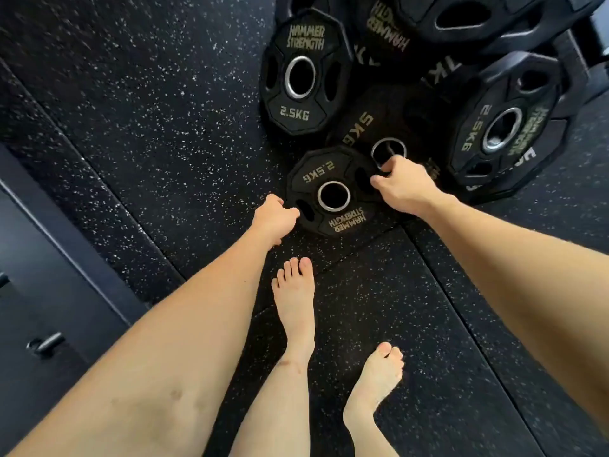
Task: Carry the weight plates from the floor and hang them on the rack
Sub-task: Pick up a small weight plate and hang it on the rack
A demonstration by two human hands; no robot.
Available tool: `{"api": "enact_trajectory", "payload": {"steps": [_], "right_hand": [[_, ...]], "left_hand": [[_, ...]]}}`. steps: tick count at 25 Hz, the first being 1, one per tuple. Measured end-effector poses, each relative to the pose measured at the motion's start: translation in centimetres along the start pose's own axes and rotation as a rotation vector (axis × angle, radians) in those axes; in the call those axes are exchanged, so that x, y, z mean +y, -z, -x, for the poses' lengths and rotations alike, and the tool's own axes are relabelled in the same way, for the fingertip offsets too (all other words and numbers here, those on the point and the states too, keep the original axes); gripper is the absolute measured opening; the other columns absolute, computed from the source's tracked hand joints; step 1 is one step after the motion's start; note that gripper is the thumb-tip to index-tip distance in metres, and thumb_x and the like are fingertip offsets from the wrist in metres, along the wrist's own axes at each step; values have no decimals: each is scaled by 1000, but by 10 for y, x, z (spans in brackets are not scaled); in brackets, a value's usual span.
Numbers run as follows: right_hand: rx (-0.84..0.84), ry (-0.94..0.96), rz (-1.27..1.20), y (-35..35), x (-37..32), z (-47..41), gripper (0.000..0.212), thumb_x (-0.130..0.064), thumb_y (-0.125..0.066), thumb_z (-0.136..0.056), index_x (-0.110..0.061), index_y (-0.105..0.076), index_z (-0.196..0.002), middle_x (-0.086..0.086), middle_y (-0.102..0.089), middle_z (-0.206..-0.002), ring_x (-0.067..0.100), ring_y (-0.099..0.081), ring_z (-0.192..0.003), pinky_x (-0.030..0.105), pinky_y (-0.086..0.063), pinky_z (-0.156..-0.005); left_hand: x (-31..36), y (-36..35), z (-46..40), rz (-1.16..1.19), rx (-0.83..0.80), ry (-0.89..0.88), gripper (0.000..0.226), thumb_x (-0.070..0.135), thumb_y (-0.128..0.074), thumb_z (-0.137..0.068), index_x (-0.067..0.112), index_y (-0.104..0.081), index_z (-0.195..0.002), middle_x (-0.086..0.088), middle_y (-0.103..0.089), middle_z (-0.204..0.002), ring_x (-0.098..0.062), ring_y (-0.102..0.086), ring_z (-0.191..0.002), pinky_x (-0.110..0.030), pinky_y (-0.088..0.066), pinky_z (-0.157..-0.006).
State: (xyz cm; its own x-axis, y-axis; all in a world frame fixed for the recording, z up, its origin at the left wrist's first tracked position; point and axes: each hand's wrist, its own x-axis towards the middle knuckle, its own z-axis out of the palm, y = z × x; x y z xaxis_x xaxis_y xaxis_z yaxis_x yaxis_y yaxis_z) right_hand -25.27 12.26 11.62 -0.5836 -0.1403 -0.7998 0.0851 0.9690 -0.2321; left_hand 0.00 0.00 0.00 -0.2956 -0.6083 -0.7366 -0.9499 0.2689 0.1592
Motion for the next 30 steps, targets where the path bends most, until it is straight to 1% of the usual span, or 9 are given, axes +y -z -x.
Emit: {"api": "enact_trajectory", "payload": {"steps": [2,3,5,10,12,16,21,27,30], "right_hand": [[44,-2,61,-13,2,-15,51,-36,-54,-95,-6,-44,-135,21,-51,-134,41,-51,-120,43,-44,-96],[76,1,111,-20,4,-21,51,-36,-54,-95,-6,-42,-135,22,-50,-135,43,-52,-119,45,-44,-94],[151,36,220,-32,4,-25,50,-36,-54,-96,-5,-41,-133,22,-53,-131,45,-54,-115,44,-45,-85],[251,211,401,-42,6,-28,38,-25,-50,-99,-3,-42,-129,24,-60,-118,48,-60,-105,39,-37,-69],[270,223,329,-38,5,-20,35,-24,-51,-98,-2,-44,-125,25,-61,-114,49,-59,-102,39,-35,-68],[263,269,122,-12,4,17,29,-24,-52,-97,-3,-42,-116,22,-59,-107,42,-58,-94,36,-34,-70],[236,266,-179,59,-26,113,25,-22,-51,-98,-12,-29,-101,9,-48,-99,27,-46,-84,32,-29,-70],[266,348,-411,153,-63,267,27,-20,-53,-97,-9,-49,-121,9,-56,-114,24,-54,-104,32,-42,-85],[301,459,-454,197,-80,355,25,-23,-54,-98,-13,-53,-121,5,-57,-114,18,-53,-102,26,-39,-81]], "left_hand": [[41,22,-29,249,-42,46,39,16,-64,-94,13,-43,-127,-14,-60,-122,-33,-62,-108,-50,-54,-86],[56,17,-26,31,-58,-67,48,24,-65,-92,12,-41,-131,-14,-59,-122,-33,-62,-108,-49,-54,-88],[91,36,-54,192,-234,101,55,35,-64,-89,10,-42,-133,-14,-57,-122,-33,-62,-106,-46,-55,-90],[96,30,-26,321,-156,95,32,26,-58,-95,12,-45,-120,-2,-55,-96,-28,-71,-83,-43,-58,-84],[101,43,-22,382,-144,97,30,24,-56,-97,13,-43,-122,2,-50,-94,-24,-72,-77,-41,-59,-82],[98,83,-1,420,-179,-71,37,23,-60,-91,20,-42,-122,-1,-59,-109,-22,-66,-90,-45,-59,-82],[122,192,71,397,-163,-201,25,39,-57,-83,34,-41,-102,5,-64,-97,-23,-66,-91,-50,-56,-85],[144,331,210,518,-122,-329,24,37,-60,-75,37,-42,-91,3,-65,-94,-21,-63,-92,-53,-55,-86],[146,392,306,684,-115,-373,20,25,-55,-81,34,-38,-87,4,-57,-87,-16,-53,-82,-44,-48,-82]]}}
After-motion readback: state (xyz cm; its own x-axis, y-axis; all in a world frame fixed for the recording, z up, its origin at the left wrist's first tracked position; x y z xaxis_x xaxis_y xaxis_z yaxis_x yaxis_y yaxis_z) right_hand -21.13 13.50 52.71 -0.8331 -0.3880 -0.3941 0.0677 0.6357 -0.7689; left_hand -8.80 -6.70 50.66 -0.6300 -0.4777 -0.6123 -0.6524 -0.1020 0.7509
